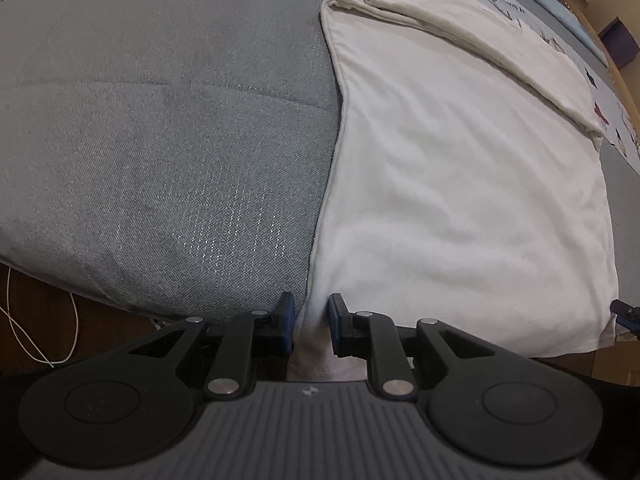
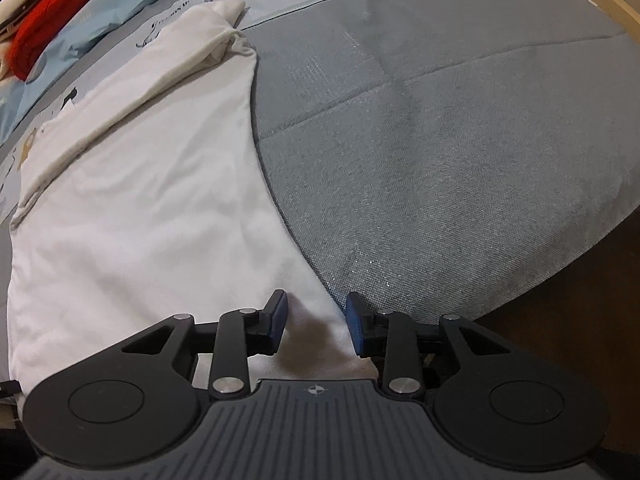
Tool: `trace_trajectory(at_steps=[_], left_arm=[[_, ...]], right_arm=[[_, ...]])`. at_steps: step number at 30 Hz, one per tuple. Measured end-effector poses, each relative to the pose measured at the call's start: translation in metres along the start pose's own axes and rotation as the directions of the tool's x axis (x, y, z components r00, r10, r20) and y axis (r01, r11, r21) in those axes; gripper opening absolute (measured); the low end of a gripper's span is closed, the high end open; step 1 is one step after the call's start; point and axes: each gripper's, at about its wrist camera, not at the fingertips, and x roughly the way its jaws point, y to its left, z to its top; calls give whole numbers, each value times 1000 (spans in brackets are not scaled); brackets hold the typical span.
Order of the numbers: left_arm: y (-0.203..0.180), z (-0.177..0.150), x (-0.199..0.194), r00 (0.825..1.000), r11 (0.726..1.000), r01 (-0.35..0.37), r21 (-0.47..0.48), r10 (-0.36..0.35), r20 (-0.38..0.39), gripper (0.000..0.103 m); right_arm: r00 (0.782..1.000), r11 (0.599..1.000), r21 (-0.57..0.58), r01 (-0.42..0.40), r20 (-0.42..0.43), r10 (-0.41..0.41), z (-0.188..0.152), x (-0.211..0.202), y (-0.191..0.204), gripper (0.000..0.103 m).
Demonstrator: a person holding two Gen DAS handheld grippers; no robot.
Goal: Fold small clothes
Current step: 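Close the left tool on the hem while the right tool grips the hem beside it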
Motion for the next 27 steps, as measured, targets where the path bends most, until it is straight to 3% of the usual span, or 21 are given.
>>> trace_trajectory(at_steps=[5,7,8,9,15,21,27], left_arm=[[-5,-3,-2,1000,999,-11,32,10,5,19],[-6,-3,-2,1000,999,-1,39,0,12,8],[-6,-4,-3,1000,999,7,41,-8,16,6],[-7,-5,-6,1000,999,8,45,-9,26,5],[-3,-6,-26,993,998,61,22,-63,103,5],[-1,-4,-14,999,1000,28,-10,-28,33,6],[1,-7,-7,1000,1000,-1,-15,1,-15,15]], right_arm=[[1000,997,-74,12,0,-12,-1,3,11,41],[1000,995,-101,3,4,-3,-1,2,14,29],[1000,994,-105,-8,4,8,-1,1,14,8],[1000,995,-102,-21,11,22,-1,-1,14,6],[986,990,-81,-115,112,124,5,-25,12,5],[998,996,-59,-63,-7,63,3,-2,10,10],[999,996,-76,-40,-39,37,0,4,11,10]])
